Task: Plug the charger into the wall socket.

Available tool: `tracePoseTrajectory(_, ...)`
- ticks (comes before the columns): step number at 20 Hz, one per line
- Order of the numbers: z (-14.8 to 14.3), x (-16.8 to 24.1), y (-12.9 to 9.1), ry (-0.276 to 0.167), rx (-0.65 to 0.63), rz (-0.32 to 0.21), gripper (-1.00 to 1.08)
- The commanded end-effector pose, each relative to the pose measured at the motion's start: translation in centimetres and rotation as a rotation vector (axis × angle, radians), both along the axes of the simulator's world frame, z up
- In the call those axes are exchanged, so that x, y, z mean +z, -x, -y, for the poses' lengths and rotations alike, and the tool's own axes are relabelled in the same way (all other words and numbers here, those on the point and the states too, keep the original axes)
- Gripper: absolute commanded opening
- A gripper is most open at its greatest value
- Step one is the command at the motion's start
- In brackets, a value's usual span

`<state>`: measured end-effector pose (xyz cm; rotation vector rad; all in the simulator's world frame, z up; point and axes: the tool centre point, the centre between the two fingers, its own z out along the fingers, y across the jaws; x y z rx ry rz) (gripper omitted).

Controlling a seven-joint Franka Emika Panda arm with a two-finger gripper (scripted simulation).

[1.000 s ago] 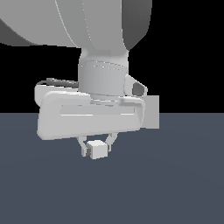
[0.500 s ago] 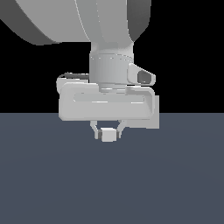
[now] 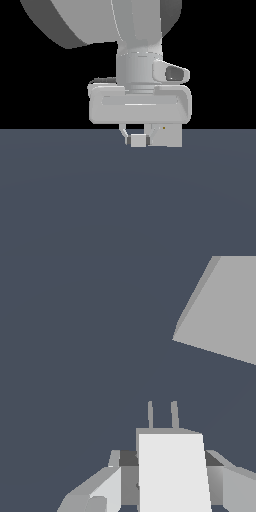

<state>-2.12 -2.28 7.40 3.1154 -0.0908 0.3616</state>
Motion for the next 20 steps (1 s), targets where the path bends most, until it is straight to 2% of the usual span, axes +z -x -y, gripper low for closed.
tracePoseTrajectory(1,0.9,0.6,-0.3,0.000,-0.074,0.000,-1.00)
tracePoseTrajectory(11,3.6,2.2,-0.8,0.001,-0.279,-0.004,-1.00)
tracePoseTrajectory(20,4.5,2.7,-0.8,0.001,-0.344,-0.006,-1.00)
